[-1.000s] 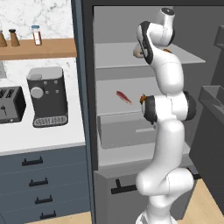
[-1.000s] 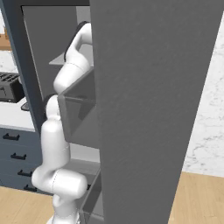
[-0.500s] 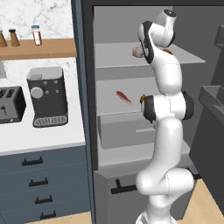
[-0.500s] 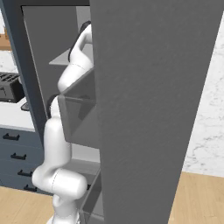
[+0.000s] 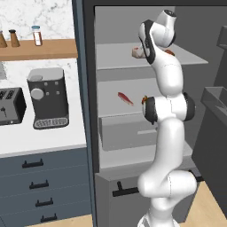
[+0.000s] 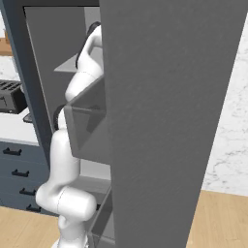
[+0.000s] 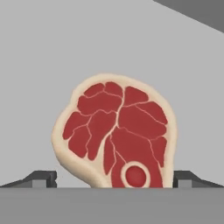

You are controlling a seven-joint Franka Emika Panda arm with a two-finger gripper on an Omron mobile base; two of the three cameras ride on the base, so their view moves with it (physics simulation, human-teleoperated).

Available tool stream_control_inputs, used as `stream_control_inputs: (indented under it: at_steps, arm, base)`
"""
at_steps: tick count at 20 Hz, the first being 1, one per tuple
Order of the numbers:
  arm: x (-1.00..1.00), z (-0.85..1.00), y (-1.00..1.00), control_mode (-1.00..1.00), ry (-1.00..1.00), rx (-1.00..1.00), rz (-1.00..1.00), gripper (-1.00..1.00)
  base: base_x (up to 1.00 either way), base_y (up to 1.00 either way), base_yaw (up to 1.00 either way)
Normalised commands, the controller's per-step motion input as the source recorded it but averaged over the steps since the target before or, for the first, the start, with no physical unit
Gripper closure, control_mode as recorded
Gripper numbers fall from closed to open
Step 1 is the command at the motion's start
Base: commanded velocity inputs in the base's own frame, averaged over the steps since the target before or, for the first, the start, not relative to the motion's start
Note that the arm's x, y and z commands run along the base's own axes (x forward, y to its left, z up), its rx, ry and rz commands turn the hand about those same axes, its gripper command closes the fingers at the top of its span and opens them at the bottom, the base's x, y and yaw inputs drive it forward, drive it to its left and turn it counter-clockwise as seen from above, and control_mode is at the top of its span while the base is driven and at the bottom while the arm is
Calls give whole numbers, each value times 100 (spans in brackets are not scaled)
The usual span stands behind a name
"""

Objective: Place one bell pepper and one steak in each tupperware on the nearby counter, to pack two identical lunches.

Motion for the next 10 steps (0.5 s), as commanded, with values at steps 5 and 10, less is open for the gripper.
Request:
stream_control_inputs:
  at_steps: [5,10]
  arm:
    - [0,-19,31,-100,0,0,6,100]
    - [0,-17,21,-100,-3,0,0,100]
  base:
    - [0,0,0]
    - [0,0,0]
